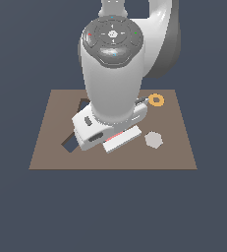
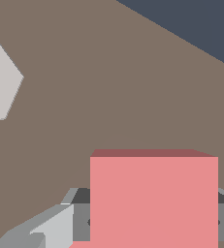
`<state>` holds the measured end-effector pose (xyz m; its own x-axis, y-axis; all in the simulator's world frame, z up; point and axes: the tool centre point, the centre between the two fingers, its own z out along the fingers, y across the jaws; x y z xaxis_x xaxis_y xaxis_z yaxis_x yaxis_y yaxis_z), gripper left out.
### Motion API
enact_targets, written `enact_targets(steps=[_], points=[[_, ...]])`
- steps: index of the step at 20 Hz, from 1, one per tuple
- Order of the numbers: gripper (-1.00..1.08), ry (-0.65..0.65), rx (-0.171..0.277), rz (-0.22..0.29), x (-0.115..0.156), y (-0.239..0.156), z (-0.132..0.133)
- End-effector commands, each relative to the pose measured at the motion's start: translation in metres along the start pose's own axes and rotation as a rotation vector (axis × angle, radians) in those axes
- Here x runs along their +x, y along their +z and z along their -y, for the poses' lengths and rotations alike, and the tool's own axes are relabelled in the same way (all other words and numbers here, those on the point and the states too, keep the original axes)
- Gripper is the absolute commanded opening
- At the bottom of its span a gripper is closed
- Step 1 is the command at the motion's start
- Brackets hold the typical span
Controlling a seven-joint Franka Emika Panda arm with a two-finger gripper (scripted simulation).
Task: Insert a designated object into the corresponding slot on a board.
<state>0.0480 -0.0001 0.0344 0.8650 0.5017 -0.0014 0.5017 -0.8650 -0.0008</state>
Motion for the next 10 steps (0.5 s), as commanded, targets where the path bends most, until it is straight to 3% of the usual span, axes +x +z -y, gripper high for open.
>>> enact_targets(steps=[1, 10], points=[[-1.0, -0.07, -0.001, -0.001, -0.012, -0.001, 0.004], [-1.0, -0.381, -0.001, 0.0, -0.066, -0.003, 0.011]])
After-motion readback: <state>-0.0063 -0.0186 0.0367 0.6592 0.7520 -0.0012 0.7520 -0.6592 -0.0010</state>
